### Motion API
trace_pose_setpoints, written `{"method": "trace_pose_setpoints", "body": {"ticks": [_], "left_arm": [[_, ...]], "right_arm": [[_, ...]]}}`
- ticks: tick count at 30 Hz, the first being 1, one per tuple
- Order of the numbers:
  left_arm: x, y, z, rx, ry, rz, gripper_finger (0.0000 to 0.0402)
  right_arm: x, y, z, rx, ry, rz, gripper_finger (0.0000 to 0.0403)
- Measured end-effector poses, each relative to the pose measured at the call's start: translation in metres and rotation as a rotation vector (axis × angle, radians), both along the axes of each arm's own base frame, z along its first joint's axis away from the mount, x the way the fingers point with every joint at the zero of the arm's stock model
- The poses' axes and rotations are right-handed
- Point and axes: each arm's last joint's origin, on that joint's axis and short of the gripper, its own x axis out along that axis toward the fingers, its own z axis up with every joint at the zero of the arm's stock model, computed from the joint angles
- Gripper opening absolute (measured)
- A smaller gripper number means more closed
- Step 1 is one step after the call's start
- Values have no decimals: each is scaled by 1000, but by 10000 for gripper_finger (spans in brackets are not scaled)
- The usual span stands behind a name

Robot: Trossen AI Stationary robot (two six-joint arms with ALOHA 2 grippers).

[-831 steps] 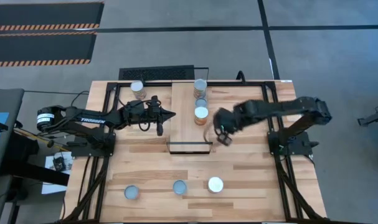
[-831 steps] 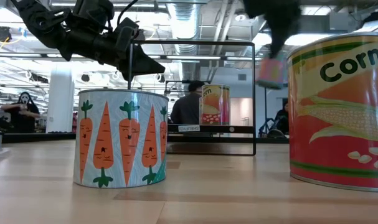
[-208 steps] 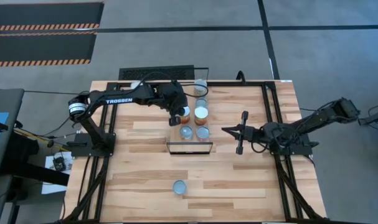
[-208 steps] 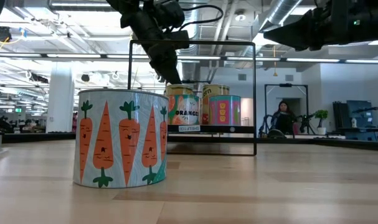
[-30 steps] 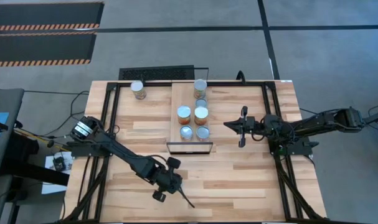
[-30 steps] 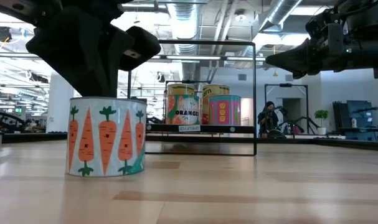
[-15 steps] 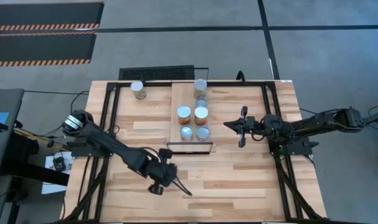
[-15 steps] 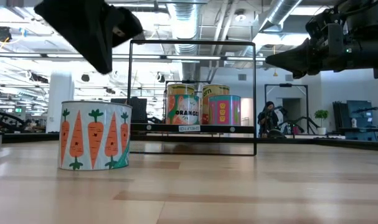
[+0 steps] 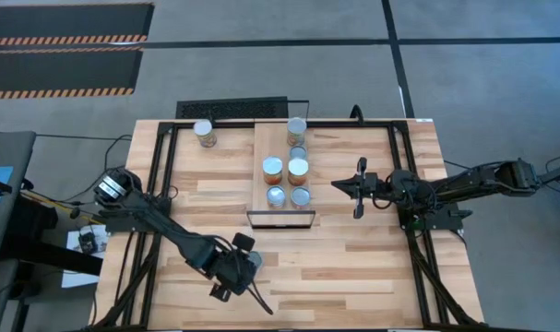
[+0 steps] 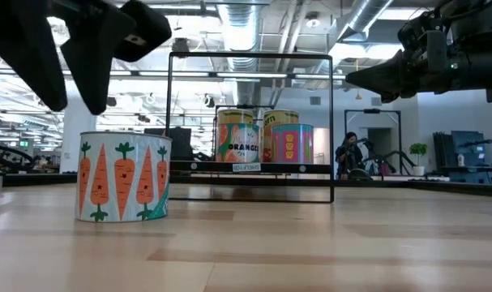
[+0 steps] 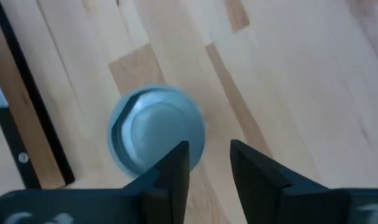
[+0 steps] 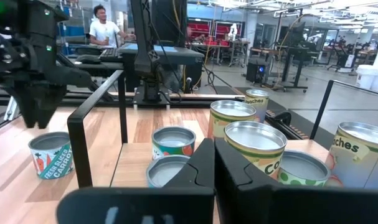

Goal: Pick and place cans onto a shelf
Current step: Put the canned carrots on the shelf

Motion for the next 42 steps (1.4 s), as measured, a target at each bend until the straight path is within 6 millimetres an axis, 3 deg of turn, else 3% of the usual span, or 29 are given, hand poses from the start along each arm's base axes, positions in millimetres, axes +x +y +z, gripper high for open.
{"method": "trace_pose_setpoints", "body": {"ticks": [4, 10, 14, 19, 22, 25, 33, 38, 42], "left_arm": [[-1, 1, -6, 30, 27, -1, 122], [1, 2, -18, 82, 38, -28, 111], [2, 3, -21, 96, 40, -20, 80], [2, 2, -20, 75, 42, -27, 13], [3, 1, -16, 29, 52, -14, 9], [6, -1, 2, -10, 21, 10, 5], [-7, 11, 76, -150, -160, 126, 2], [-24, 32, 119, -206, -326, 192, 2], [-34, 66, 144, -148, -448, 301, 7]], "right_arm": [[0, 0, 0, -1, -2, 0, 12], [0, 0, 0, 0, 2, 0, 12], [0, 0, -1, 0, 5, 0, 12], [0, 0, -1, -2, 12, 0, 12], [0, 0, -1, -2, 12, 0, 12], [0, 0, -1, -2, 13, 0, 12], [0, 0, -2, -1, 20, 0, 12], [0, 0, -2, -1, 24, 0, 13], [0, 0, -2, -3, 24, 0, 12]]}}
